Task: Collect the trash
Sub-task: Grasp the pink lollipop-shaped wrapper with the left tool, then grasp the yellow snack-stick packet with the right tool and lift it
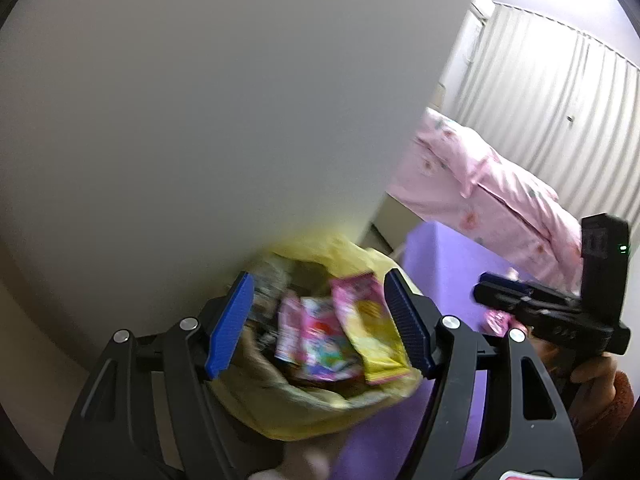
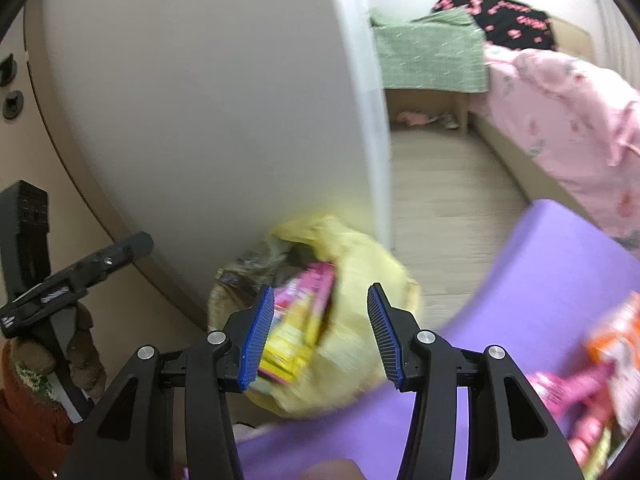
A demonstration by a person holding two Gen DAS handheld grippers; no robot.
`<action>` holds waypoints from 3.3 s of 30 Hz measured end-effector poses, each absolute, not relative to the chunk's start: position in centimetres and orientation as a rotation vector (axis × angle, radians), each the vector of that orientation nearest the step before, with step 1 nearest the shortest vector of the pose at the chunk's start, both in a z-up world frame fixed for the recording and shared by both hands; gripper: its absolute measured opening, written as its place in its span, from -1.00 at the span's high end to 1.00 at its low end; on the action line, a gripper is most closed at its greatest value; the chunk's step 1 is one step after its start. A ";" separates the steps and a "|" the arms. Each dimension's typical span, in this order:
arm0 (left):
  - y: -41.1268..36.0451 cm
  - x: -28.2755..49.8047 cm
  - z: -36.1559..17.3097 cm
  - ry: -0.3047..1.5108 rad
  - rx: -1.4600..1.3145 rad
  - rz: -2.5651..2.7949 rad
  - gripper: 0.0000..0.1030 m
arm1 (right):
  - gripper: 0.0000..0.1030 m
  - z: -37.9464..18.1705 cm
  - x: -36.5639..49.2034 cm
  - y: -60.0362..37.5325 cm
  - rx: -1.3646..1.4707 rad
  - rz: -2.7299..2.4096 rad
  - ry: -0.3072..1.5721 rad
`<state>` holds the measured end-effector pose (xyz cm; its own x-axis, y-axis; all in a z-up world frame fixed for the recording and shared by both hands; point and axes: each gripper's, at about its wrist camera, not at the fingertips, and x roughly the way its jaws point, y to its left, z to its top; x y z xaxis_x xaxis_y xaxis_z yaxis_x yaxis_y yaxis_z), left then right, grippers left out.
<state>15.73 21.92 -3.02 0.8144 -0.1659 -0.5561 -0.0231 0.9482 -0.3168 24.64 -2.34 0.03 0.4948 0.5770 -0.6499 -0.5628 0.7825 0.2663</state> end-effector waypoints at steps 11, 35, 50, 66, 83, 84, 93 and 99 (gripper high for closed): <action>11.1 17.9 -5.6 0.707 -0.239 -0.396 -0.24 | 0.11 -0.1 19.3 -17.0 0.049 0.339 0.741; -10.0 29.7 -12.3 0.931 0.160 -0.696 0.06 | 0.11 -5.5 13.4 -29.1 0.212 0.133 0.829; -3.5 20.2 -11.8 0.993 0.074 -0.556 0.06 | -0.03 -7.8 15.9 -26.0 0.254 0.248 0.901; -4.0 17.7 -11.1 0.987 0.056 -0.670 -0.05 | 0.16 -8.5 15.0 -27.4 0.225 0.150 0.932; -2.6 17.4 -10.0 0.953 0.071 -0.644 -0.08 | 0.33 -9.2 16.4 -26.8 0.165 0.225 0.963; -2.5 17.5 -10.1 0.954 0.070 -0.642 -0.08 | 0.36 -9.1 16.2 -26.7 0.169 0.230 0.959; -2.2 17.9 -11.2 0.985 0.074 -0.637 -0.10 | 0.43 -5.7 13.0 -27.9 0.176 0.200 0.853; -3.1 18.1 -12.1 1.014 0.093 -0.635 -0.10 | 0.42 -4.7 11.7 -28.3 0.193 0.202 0.829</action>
